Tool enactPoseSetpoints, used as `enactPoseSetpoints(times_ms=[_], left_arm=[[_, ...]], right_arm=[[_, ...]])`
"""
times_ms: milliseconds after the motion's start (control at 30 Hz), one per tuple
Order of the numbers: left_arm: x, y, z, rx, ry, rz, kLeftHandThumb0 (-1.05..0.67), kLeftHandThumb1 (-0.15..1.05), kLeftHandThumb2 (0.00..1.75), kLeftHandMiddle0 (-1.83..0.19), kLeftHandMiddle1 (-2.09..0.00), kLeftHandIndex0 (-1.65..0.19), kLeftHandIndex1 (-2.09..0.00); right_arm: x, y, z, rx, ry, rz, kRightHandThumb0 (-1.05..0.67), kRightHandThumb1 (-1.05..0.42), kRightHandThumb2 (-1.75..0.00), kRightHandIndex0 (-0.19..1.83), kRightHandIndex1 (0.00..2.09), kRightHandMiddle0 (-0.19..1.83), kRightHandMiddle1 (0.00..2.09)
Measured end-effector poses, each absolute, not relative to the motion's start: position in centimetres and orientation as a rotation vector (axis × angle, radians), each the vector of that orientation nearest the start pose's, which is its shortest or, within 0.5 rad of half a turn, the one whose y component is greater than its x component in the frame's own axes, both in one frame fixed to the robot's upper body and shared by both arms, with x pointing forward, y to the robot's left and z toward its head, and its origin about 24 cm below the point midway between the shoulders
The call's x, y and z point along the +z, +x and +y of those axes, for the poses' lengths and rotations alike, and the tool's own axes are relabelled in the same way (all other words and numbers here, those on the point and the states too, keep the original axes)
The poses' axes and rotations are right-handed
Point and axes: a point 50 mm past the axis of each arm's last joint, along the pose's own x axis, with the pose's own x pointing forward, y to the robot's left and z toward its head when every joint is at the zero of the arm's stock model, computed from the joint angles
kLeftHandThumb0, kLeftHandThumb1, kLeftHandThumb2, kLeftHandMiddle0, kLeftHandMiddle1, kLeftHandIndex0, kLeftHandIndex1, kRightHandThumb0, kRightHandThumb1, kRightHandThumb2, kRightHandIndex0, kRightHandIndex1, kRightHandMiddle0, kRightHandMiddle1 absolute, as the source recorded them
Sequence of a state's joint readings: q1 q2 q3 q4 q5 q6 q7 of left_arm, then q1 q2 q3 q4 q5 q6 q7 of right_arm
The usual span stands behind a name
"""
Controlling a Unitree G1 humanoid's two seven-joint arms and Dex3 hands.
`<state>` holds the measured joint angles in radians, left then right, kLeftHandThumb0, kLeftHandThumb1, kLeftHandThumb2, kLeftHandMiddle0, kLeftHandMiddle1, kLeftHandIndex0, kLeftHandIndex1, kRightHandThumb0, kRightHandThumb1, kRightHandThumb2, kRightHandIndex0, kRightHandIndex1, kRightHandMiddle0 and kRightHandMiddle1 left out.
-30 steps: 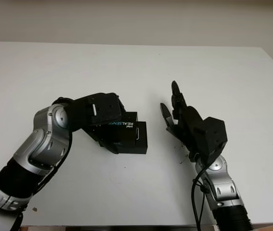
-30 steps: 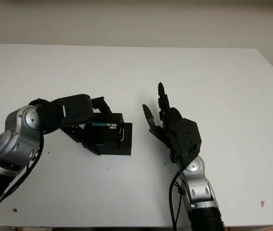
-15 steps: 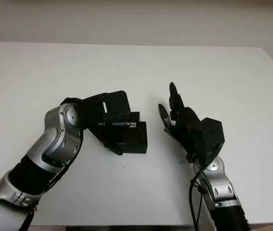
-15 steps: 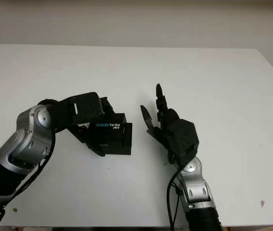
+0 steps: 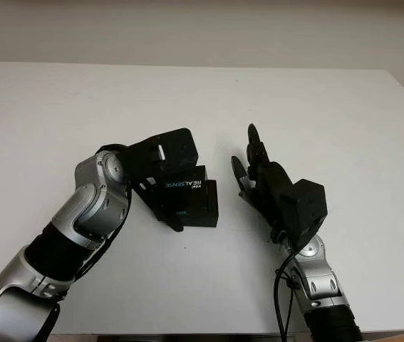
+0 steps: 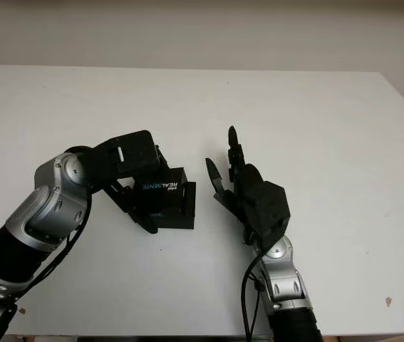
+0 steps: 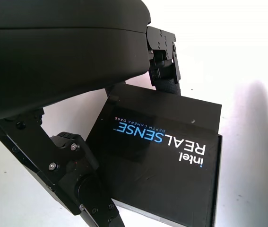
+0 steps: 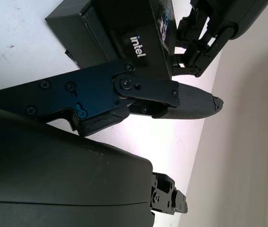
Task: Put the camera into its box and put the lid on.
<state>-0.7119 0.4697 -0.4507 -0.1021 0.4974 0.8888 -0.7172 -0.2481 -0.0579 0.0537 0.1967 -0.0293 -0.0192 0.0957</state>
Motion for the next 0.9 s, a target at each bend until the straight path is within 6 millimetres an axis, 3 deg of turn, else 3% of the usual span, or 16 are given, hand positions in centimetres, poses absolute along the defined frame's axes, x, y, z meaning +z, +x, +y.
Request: enactPoseSetpoints(times_ms=[367, 600, 900], left_arm=[[17.0, 33.3, 11.5, -0.507, 1.041, 0.324, -0.29, 1.05, 0.10, -0.50, -1.77, -0.35, -1.69], [17.3, 33.5, 10.9, -0.513, 1.039, 0.316, -0.24, 1.05, 0.09, -0.62, -1.92, -0.40, -1.77], [17.5, 33.5, 10.7, -0.514, 1.045, 0.310, -0.25, 1.05, 0.08, -0.63, -1.95, -0.40, -1.80]], right_arm=[[6.3, 29.9, -12.5, 0.207, -0.108, -0.076, -0.76, -1.05, -0.54, -0.19, 0.00, -0.19, 0.00], [6.1, 29.9, -12.3, 0.211, -0.110, -0.072, -0.76, -1.05, -0.55, -0.19, 0.00, -0.19, 0.00], [6.0, 29.8, -12.1, 0.212, -0.112, -0.083, -0.75, -1.05, -0.55, -0.19, 0.00, -0.19, 0.00]])
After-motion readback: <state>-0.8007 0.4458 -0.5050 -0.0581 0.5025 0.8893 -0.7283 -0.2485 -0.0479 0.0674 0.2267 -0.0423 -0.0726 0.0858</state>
